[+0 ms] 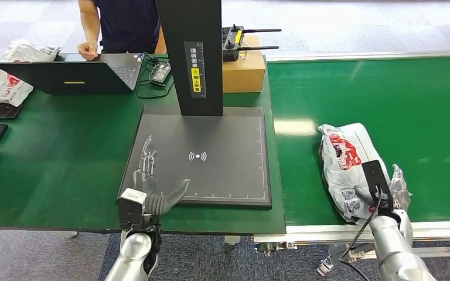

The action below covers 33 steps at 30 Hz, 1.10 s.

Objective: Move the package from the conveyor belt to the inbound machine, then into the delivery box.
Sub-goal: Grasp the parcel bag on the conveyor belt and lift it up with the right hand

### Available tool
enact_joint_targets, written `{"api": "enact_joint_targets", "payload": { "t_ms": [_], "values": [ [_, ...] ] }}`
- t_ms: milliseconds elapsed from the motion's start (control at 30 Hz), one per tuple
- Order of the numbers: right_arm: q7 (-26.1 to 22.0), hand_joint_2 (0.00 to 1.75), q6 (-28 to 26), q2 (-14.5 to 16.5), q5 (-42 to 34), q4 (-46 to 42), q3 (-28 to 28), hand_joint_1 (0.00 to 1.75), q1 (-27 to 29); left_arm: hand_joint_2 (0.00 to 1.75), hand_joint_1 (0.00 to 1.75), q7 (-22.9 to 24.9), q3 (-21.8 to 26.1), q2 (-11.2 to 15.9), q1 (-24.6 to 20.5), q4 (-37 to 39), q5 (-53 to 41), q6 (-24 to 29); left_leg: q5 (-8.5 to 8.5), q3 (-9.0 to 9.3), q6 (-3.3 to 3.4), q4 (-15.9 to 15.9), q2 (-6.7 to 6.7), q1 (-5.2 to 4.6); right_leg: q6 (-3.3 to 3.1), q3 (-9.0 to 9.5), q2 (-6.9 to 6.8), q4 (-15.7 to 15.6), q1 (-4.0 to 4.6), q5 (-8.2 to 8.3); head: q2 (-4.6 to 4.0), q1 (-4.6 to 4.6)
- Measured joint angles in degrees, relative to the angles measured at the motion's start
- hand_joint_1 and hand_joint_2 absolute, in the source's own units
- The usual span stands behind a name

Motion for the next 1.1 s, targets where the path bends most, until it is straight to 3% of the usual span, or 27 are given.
{"api": "enact_joint_targets", "payload": {
  "t_ms": [100,233,300,333,467,533,667,867,1100],
  "values": [
    [1.8,1.75,2.7,-0.3,0.4,1.8,0.0,0.0,-0.9,1.75,0.0,0.1,-0.1,0.0,0.0,0.0,0.0,0.0,0.0,0.0,0.0,0.0,0.0,0.0,0.0,0.0,0.0,0.0,0.0,0.0,0.0,0.01],
    [9.1,1.75,15.4,-1.2,3.7,4.4,0.3,0.0,-2.5,1.75,0.0,0.4,-0.4,0.0,-0.1,0.0,0.1,-0.2,0.0,0.07,0.0,0.0,0.02,0.0,0.01,0.07,0.02,0.0,0.01,0.0,0.0,0.01],
    [11.1,1.75,18.5,-1.5,5.7,5.4,0.9,0.0,-3.4,1.75,0.0,0.4,-0.5,0.0,-0.1,0.2,0.2,0.0,-0.01,0.16,0.01,0.0,0.03,0.01,0.01,0.17,0.03,0.0,0.01,-0.01,0.0,0.01],
    [11.5,1.75,19.0,-1.5,6.6,5.8,1.3,0.1,-3.7,1.75,0.0,0.5,-0.5,0.0,-0.1,0.2,0.2,0.1,-0.02,0.21,0.01,0.0,0.04,0.01,0.01,0.21,0.03,0.0,0.02,-0.01,0.0,0.01],
    [11.9,1.75,19.3,-1.4,8.4,6.7,2.4,1.49,-4.5,1.75,0.0,1.1,-0.6,0.0,-0.1,0.2,0.1,0.9,-0.02,0.31,0.02,0.0,0.03,0.02,0.01,0.34,0.03,0.0,0.03,0.0,0.0,-0.01],
    [11.6,1.75,18.9,-1.3,8.7,6.9,2.6,1.63,-4.7,1.75,0.0,1.3,-0.7,0.0,-0.1,0.2,0.0,1.3,-0.02,0.36,0.02,0.0,0.04,0.03,0.0,0.39,0.03,0.0,0.04,0.0,0.0,0.0],
    [10.3,1.75,16.3,-0.7,8.8,7.1,2.7,1.65,-4.9,1.75,0.0,1.9,-0.7,0.0,0.2,-0.1,-0.2,1.7,-0.01,0.46,0.03,0.0,0.04,0.03,0.02,0.5,0.03,0.0,0.04,0.03,0.0,0.01],
    [3.9,1.75,10.1,-0.3,7.6,7.0,2.0,1.41,-4.0,1.75,0.0,2.3,-0.9,0.0,0.4,-0.5,-0.7,1.5,0.04,0.41,0.09,0.0,0.01,-0.02,0.1,0.47,0.0,0.0,-0.03,0.07,0.0,0.01],
    [-2.5,1.75,6.3,0.0,5.0,0.7,1.0,1.3,-0.9,1.75,0.0,1.8,-1.3,0.0,0.2,-0.5,-1.2,0.0,0.03,0.19,0.09,0.0,0.0,-0.04,0.11,0.23,-0.01,0.0,-0.05,0.07,0.0,0.0]
  ]
}}
